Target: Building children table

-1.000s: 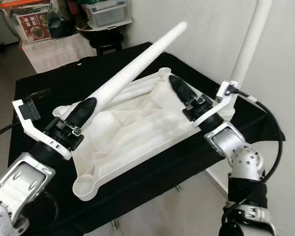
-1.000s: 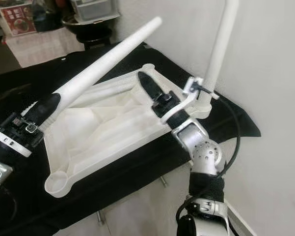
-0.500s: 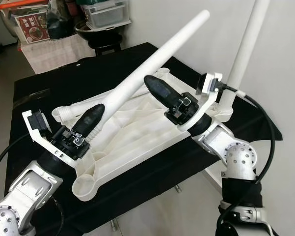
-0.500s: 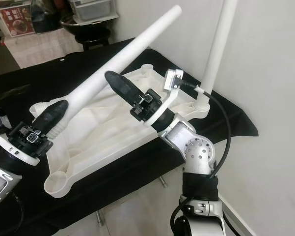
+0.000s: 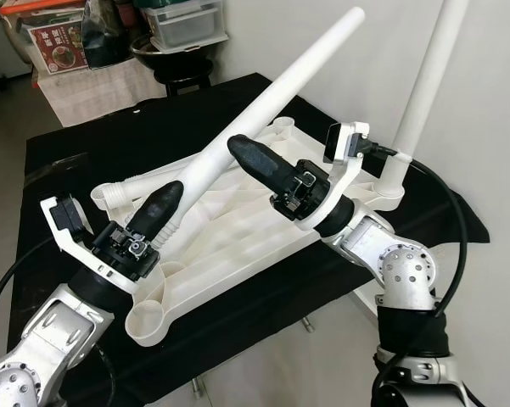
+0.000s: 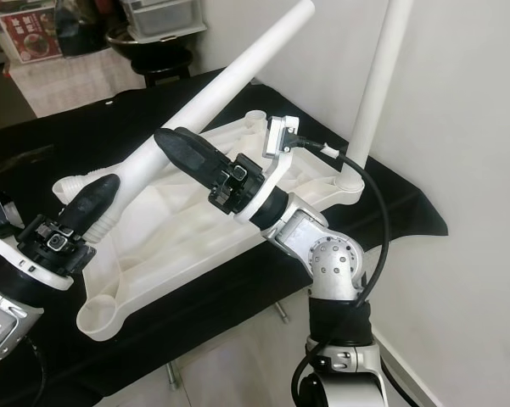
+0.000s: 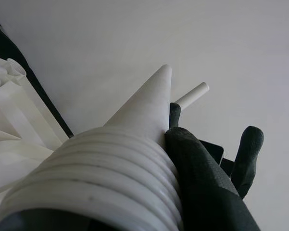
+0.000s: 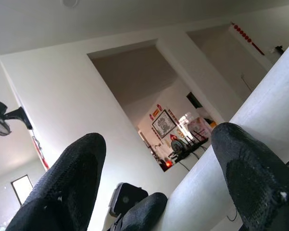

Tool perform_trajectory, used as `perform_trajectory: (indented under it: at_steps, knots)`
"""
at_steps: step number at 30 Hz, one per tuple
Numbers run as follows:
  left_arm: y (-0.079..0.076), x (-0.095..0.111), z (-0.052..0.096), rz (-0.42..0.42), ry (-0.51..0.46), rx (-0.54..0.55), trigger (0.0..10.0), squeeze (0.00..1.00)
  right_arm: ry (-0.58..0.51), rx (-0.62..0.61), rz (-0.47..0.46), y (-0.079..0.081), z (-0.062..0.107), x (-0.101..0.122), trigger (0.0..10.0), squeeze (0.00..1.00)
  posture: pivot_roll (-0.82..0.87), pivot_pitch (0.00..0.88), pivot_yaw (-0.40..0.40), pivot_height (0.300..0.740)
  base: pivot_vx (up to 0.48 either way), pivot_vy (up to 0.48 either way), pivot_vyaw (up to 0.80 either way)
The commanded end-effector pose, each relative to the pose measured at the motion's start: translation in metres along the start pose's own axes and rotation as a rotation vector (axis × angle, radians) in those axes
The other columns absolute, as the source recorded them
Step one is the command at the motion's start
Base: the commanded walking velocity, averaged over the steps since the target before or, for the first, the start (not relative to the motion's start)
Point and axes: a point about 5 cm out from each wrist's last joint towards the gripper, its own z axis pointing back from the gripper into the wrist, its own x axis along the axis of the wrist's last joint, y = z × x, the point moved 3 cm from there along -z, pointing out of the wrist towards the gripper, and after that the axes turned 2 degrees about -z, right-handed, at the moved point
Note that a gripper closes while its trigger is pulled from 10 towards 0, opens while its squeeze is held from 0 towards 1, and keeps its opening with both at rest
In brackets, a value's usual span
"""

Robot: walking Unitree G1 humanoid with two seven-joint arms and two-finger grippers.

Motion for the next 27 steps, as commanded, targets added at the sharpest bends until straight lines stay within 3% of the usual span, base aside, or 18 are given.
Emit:
perform_trajectory:
  at_steps: [1, 12, 23, 27]
  knots:
    - [-0.016, -0.001, 0.000, -0.015, 0.017, -0.098, 10.0, 0.00, 0.042, -0.009, -0.016, -0.001, 0.001, -0.007, 10.0, 0.00, -0.01, 0.102, 0.049, 0.740, 0.000, 0.000, 0.00]
    - [-0.016, 0.009, 0.001, -0.057, -0.012, -0.092, 10.0, 0.00, 0.051, -0.044, -0.014, -0.008, 0.016, -0.007, 10.0, 0.00, -0.02, 0.099, 0.048, 0.740, 0.000, 0.000, 0.00]
    - [-0.019, 0.004, 0.001, -0.058, 0.007, -0.114, 10.0, 0.00, 0.076, -0.042, -0.047, -0.010, 0.017, -0.018, 10.0, 0.00, -0.01, 0.090, 0.046, 0.740, 0.000, 0.000, 0.00]
    - [-0.019, -0.007, 0.001, -0.041, 0.050, -0.119, 10.0, 0.00, 0.071, -0.024, -0.048, -0.007, 0.013, -0.020, 10.0, 0.00, -0.01, 0.091, 0.049, 0.740, 0.000, 0.000, 0.00]
